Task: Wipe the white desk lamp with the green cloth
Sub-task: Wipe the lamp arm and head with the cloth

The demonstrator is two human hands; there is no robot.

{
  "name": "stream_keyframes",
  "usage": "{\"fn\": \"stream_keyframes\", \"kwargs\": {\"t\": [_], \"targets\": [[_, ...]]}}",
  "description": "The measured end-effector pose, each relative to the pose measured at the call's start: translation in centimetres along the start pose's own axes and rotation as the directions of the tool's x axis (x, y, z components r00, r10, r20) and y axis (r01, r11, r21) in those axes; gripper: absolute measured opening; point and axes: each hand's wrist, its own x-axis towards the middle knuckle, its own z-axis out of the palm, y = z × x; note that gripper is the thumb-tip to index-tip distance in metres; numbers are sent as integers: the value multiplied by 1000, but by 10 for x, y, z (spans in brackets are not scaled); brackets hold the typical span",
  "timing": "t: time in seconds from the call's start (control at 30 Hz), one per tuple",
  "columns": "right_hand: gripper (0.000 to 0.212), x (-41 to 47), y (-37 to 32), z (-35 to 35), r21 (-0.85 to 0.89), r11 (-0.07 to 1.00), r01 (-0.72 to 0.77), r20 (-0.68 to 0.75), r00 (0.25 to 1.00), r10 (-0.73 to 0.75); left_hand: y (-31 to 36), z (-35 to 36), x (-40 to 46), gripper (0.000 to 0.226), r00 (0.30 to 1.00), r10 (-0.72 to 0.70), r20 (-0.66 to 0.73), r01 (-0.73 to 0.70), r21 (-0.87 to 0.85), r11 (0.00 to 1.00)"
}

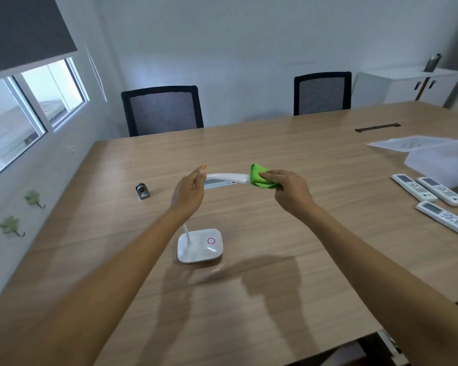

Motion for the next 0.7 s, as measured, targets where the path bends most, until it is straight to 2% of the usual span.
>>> {"fn": "stream_keyframes", "kwargs": {"t": [0.13,0.23,0.33,0.4,0.47,0.6,0.7], "targets": [[60,9,-1,-10,46,991,-126,-113,985,130,0,0,1,45,1000,7,-16,-7,19,1000],[54,18,-34,-11,75,997,-26,-130,991,35,-3,0,2,45,1000,6,-3,-6,16,1000],[51,18,-58,1,28,994,109,-33,994,-108,-3,-1,2,45,1000,9,-8,-9,16,1000],[56,14,-56,9,5,993,120,16,993,-120,-2,-2,2,44,1000,17,-6,-17,14,1000],[58,10,-41,11,11,997,70,-5,998,-70,-2,-2,2,44,1000,22,3,-22,4,1000],[63,6,-8,0,-3,990,-140,-37,989,140,-1,0,1,44,1000,15,-9,-15,-13,1000],[59,12,-19,-8,33,987,-155,-147,977,158,-1,0,2,45,1000,18,-14,-18,8,1000]]}}
